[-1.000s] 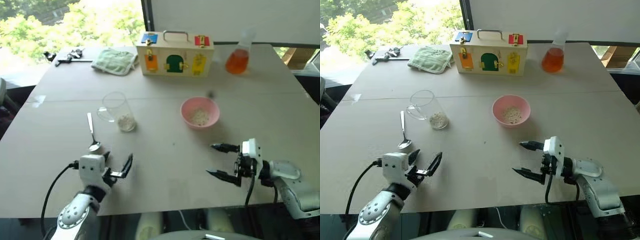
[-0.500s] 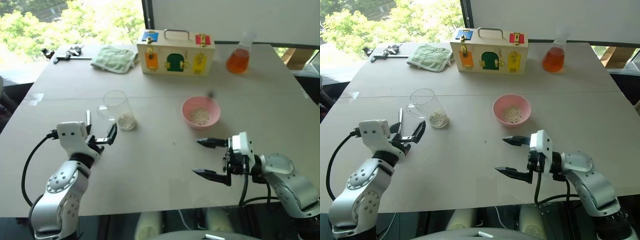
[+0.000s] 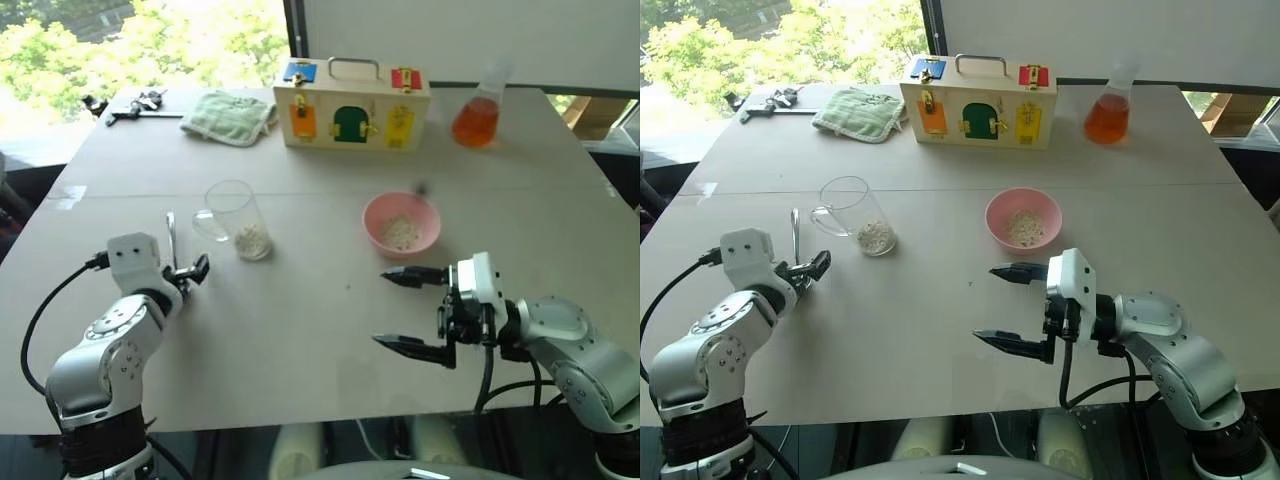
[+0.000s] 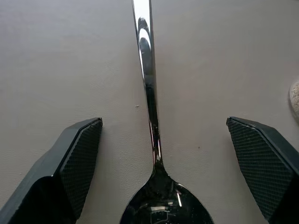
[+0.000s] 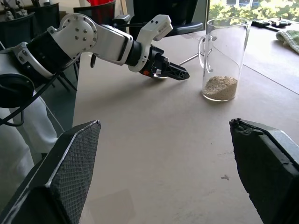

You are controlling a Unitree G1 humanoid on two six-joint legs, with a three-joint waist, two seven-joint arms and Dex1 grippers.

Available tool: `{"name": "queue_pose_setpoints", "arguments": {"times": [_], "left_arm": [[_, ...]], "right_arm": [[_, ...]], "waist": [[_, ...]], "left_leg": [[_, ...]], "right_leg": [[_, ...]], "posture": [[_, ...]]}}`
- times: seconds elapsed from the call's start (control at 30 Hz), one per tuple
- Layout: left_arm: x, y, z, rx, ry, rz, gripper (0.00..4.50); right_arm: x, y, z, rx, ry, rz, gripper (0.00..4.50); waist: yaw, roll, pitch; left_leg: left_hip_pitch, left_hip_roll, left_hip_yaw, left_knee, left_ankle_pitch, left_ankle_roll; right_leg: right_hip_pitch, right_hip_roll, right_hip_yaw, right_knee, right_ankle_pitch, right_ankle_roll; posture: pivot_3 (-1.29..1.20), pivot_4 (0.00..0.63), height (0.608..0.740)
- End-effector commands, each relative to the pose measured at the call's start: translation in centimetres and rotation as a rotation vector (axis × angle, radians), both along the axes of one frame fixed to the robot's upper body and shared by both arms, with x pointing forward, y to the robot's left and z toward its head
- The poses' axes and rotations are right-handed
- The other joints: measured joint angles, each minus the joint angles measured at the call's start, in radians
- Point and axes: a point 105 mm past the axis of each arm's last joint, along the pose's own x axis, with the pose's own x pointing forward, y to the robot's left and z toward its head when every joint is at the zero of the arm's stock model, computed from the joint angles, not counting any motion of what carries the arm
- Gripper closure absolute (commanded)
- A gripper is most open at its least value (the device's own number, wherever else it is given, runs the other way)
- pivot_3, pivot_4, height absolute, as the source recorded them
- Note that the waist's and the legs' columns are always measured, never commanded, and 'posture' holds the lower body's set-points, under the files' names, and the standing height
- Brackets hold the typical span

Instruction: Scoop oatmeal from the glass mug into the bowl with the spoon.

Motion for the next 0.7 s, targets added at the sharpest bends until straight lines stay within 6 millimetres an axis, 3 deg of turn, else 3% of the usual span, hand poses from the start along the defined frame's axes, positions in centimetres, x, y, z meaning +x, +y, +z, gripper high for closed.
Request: {"name": "queue_pose_setpoints", "arguments": {"times": [0.03,0.2,0.3,0.37,0.4,0.43,0.53,0.57,0.7], "left_arm": [[-0.2,1.0,-1.0,-0.006,0.058,0.036,0.0],[-0.1,1.1,-1.7,0.009,0.116,0.014,0.0],[-0.2,1.2,-1.8,0.02,0.125,0.008,1.2],[-0.4,1.3,-2.1,0.028,0.14,0.009,2.35],[-0.6,1.4,-2.2,0.028,0.146,0.012,2.35],[-0.8,1.5,-2.4,0.028,0.152,0.014,3.04],[-1.5,1.7,-3.0,0.03,0.171,0.022,4.27],[-2.1,1.9,-3.5,0.031,0.182,0.027,4.46],[-4.5,2.0,-5.5,0.003,0.214,0.03,4.46]], "right_arm": [[-0.8,0.6,1.1,0.017,-0.048,0.038,0.05],[-0.8,0.6,1.1,0.018,-0.048,0.041,0.05],[-0.8,0.6,1.1,0.021,-0.049,0.042,0.0],[-0.8,0.7,1.2,0.023,-0.051,0.042,0.0],[-0.8,0.7,1.2,0.024,-0.052,0.042,0.0],[-0.8,0.8,1.3,0.026,-0.055,0.04,0.0],[-0.7,0.7,1.5,0.033,-0.065,0.033,0.0],[-0.6,0.7,1.5,0.034,-0.067,0.03,0.0],[-0.4,0.8,1.7,0.036,-0.071,0.025,0.0]], "waist": [[0.0,0.0,0.0],[-0.001,0.001,0.0],[-0.001,0.001,0.0],[-0.001,0.001,0.0],[-0.001,0.001,0.0],[-0.001,0.002,0.0],[-0.002,0.002,-0.001],[-0.002,0.003,-0.001],[-0.011,0.004,-0.002]], "left_leg": [[0.0,0.0,0.0,0.0,0.0,0.0],[0.003,0.0,0.0,0.0,0.0,0.0],[0.005,0.0,0.001,0.0,0.0,0.0],[0.005,0.0,0.001,0.0,0.0,0.001],[0.005,0.0,0.001,0.0,0.0,0.001],[0.005,0.0,0.001,0.0,0.0,0.001],[0.006,0.0,0.002,0.0,0.0,0.0],[0.006,0.0,0.002,0.0,0.0,0.0],[0.01,0.001,0.007,-0.002,-0.001,0.001]], "right_leg": [[0.0,0.0,0.0,0.0,0.0,0.0],[0.0,0.0,0.0,0.004,0.0,0.0],[0.0,0.0,0.001,0.008,0.0,0.0],[0.0,0.0,0.002,0.008,0.0,0.0],[0.0,0.0,0.002,0.008,0.0,0.0],[0.0,0.0,0.002,0.008,0.0,0.0],[0.0,-0.001,0.003,0.009,0.0,0.0],[0.0,-0.001,0.003,0.009,0.0,0.0],[0.0,-0.001,0.009,0.01,0.0,0.0]], "posture": [[0.0,0.15,0.74],[0.0,0.15,0.74],[0.0,0.15,0.74],[0.0,0.15,0.74],[0.0,0.15,0.74],[0.0,0.15,0.74],[0.0,0.15,0.74],[0.0,0.15,0.74],[0.0,0.15,0.74]]}}
